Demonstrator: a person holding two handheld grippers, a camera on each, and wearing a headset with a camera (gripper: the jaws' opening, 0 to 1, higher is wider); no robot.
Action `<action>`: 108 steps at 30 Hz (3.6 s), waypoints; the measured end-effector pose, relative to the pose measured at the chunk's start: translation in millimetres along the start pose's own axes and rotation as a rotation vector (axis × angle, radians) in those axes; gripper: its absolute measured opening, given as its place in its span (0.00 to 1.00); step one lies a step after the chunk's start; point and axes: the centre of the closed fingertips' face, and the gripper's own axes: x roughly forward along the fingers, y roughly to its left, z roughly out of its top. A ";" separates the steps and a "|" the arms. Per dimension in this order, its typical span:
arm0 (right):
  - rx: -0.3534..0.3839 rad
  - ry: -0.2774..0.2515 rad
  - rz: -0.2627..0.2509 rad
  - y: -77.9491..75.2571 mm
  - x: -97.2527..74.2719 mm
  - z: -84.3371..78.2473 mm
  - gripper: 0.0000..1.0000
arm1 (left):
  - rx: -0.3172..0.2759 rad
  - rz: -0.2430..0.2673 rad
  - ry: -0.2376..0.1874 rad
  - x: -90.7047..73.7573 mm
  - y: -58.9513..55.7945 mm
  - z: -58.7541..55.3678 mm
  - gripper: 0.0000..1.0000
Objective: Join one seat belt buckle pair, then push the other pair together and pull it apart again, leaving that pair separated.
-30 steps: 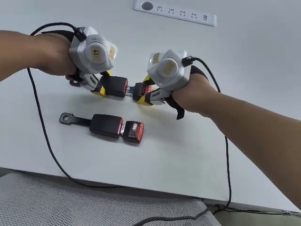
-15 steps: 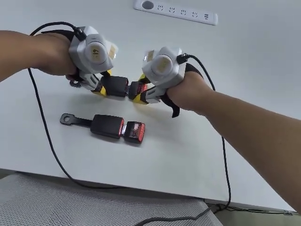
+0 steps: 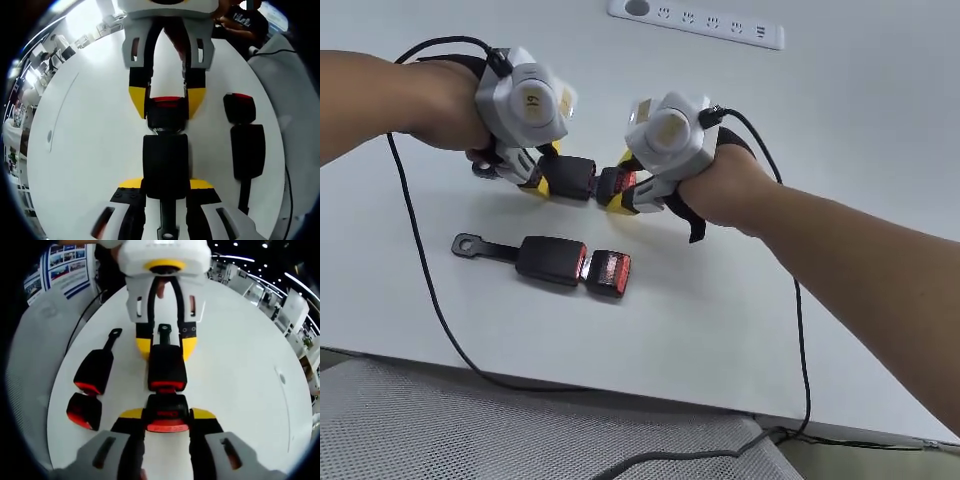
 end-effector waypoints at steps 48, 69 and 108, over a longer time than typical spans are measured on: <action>0.080 0.083 -0.051 8.7 -74.5 -104.6 0.35 | -0.031 0.016 0.009 -0.8 -2.5 1.5 0.31; 0.123 0.189 -0.052 14.2 -109.6 -155.4 0.37 | -0.037 0.028 -0.023 -1.0 -3.3 3.1 0.32; 0.387 -0.093 -0.308 90.3 -170.0 -132.0 0.89 | -0.473 0.290 -0.195 -102.7 -113.6 -73.3 0.91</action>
